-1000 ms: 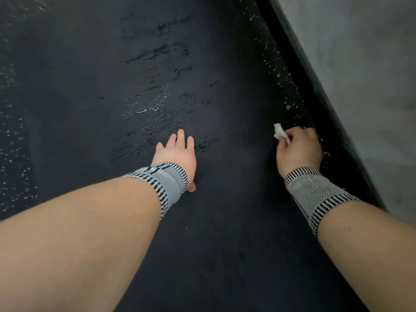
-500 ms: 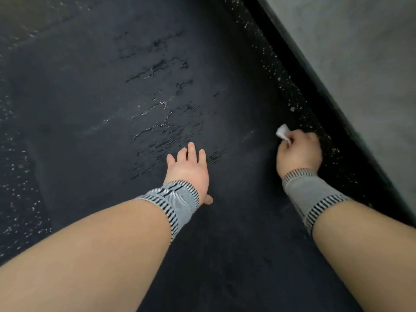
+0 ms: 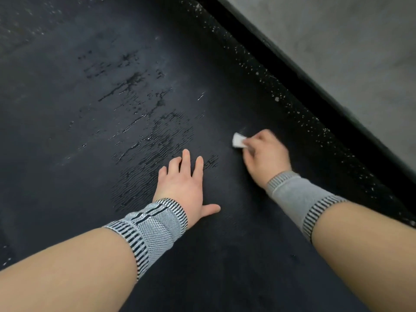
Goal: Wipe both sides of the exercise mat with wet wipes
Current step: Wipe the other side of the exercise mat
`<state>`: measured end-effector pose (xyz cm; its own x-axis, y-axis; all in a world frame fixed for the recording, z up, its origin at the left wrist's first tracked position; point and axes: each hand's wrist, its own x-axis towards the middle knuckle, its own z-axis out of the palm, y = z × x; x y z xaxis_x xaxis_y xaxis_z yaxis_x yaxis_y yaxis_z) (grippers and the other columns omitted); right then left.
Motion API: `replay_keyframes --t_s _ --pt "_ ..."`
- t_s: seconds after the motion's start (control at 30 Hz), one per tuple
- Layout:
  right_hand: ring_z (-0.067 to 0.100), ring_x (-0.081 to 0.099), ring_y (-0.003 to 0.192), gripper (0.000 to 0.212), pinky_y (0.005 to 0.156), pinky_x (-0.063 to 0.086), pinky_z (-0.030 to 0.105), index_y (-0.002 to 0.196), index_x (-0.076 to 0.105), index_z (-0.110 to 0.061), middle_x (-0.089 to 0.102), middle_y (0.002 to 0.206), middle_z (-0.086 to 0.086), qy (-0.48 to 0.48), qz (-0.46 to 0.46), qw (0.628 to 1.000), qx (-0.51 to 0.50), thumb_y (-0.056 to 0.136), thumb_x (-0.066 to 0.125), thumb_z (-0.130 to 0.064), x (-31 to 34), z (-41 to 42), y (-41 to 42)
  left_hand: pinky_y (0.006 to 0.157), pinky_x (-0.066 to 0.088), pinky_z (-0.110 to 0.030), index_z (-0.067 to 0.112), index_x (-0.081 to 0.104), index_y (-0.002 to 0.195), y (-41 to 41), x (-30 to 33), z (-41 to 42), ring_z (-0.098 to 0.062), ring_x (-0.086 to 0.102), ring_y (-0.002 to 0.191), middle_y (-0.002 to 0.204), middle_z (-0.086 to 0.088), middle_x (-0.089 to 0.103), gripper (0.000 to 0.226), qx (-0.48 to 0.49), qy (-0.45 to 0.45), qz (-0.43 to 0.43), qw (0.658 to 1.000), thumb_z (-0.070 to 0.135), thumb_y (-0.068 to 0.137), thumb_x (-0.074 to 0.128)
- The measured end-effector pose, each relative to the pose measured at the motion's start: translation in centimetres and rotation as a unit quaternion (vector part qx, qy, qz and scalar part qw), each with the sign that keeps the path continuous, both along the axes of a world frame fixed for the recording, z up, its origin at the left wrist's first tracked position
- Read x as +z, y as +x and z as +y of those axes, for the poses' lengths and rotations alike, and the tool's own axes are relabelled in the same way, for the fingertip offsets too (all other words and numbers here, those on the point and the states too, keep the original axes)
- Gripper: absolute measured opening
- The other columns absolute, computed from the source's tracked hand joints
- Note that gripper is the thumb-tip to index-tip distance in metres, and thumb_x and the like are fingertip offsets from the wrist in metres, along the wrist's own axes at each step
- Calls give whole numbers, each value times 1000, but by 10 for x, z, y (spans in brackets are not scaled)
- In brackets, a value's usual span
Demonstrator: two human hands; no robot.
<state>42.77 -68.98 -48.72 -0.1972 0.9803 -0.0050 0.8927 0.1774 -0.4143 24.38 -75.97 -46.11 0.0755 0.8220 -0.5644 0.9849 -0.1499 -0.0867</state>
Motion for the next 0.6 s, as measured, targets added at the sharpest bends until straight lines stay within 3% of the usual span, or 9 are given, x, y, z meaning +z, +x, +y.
replay_keyframes --t_s 0.07,0.1,0.2,0.27,0.33,0.5,0.53,0.6 --pt "32 62 76 15 69 52 35 94 73 -9 60 95 11 5 -11 996 83 81 66 -11 -2 -10 -1 116 22 -47 15 -7 155 0 -1 0 -34 13 143 162 -16 -7 119 -6 11 -4 1000 88 74 41" --pt "33 62 78 17 71 51 35 96 72 -9 60 97 12 18 -15 998 57 82 64 -11 0 -1 5 115 23 -48 16 -6 156 -1 -1 1 -34 14 143 162 -16 -6 120 -11 15 -3 1000 88 73 42" --pt "35 57 96 26 82 45 34 110 68 -10 56 112 16 38 -58 984 -166 88 55 -17 2 33 34 115 24 -50 16 -4 156 -4 -4 2 -35 17 141 161 -17 -2 121 -21 25 -4 999 89 71 43" --pt "35 54 102 30 87 42 33 116 65 -11 53 119 16 12 -79 969 -234 91 52 -19 2 38 39 114 24 -52 16 -4 156 -5 -6 3 -36 17 141 161 -17 0 122 -24 28 -7 999 90 71 43" --pt "35 56 99 29 85 43 33 113 67 -10 54 116 16 15 -76 978 -192 90 52 -19 0 20 20 114 24 -53 16 -2 156 -6 -8 1 -37 17 141 161 -18 2 122 -25 40 -11 999 91 70 42" --pt "27 60 93 25 81 48 33 109 70 -15 57 110 5 6 -54 998 43 88 57 -19 0 -28 -14 113 24 -54 15 2 156 -4 -1 3 -36 20 140 159 -18 8 122 -23 46 -18 998 90 69 45" --pt "27 60 94 25 82 47 33 109 70 -16 57 110 5 11 -62 997 45 88 57 -18 2 -22 -11 114 23 -55 16 3 156 -5 0 3 -36 20 140 159 -17 9 121 -24 42 -20 999 90 70 45" --pt "30 59 97 25 84 45 32 109 70 -16 56 112 8 33 -69 996 -55 88 55 -18 5 -2 3 114 22 -56 19 2 156 -9 2 4 -35 18 142 160 -15 9 115 -28 30 -23 999 88 73 42"
